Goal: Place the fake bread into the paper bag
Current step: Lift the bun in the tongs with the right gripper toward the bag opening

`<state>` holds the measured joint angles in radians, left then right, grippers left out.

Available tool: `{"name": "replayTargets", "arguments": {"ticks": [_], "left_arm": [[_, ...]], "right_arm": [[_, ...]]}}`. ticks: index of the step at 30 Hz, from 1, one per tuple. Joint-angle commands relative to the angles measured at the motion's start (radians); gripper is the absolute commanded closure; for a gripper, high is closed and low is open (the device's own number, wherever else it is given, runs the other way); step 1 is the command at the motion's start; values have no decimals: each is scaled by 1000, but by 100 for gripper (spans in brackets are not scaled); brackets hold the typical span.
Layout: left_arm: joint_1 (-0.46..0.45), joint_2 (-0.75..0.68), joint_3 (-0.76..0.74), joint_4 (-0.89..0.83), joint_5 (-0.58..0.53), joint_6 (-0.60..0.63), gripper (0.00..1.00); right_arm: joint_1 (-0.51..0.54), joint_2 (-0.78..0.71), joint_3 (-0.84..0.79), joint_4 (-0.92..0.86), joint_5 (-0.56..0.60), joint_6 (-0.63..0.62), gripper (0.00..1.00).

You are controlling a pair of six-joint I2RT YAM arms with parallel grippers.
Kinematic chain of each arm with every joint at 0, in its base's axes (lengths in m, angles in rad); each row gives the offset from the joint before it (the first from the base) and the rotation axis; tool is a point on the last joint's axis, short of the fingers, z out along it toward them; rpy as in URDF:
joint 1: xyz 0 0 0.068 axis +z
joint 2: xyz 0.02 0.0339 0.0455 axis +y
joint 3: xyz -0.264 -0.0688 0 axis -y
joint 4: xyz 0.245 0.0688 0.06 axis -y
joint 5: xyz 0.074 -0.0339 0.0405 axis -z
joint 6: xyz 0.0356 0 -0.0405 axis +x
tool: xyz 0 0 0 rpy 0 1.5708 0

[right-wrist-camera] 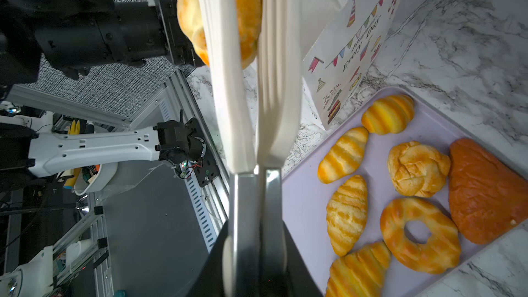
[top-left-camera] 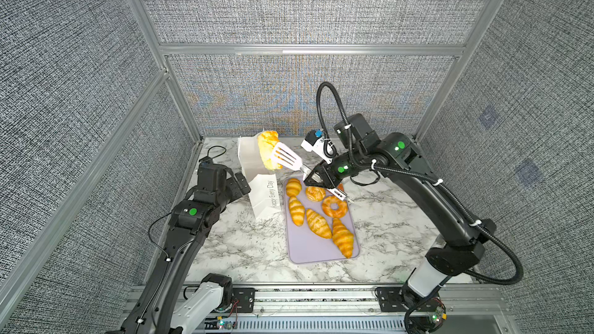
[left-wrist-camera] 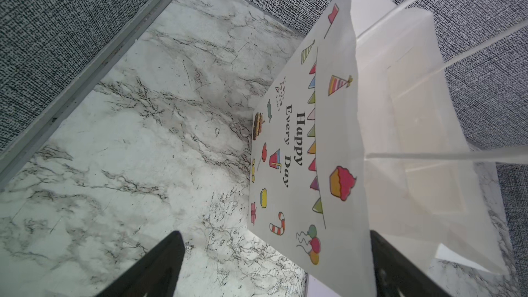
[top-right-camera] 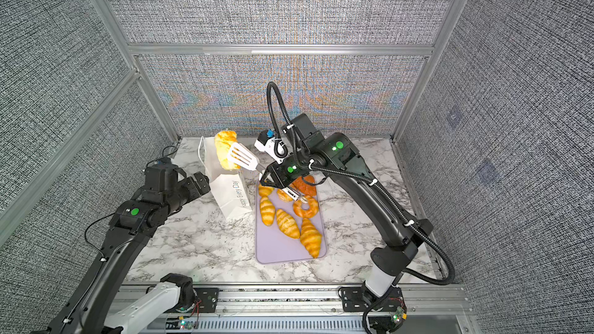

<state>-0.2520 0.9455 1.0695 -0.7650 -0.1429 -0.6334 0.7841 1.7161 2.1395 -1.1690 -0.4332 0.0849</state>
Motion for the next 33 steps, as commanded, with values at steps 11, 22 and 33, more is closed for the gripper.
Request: {"name": "replayTargets", "arguments": {"ticks": [11, 22, 33], "left_arm": [[0, 6, 22, -1, 23, 2, 1], [0, -14, 24, 15, 40, -18, 1], [0, -45, 25, 3, 28, -28, 1]], "right_arm": [[70, 60, 25, 138, 68, 74, 77], [83, 133, 35, 137, 159, 87, 77], [84, 213, 134, 43, 270, 54, 77]]}}
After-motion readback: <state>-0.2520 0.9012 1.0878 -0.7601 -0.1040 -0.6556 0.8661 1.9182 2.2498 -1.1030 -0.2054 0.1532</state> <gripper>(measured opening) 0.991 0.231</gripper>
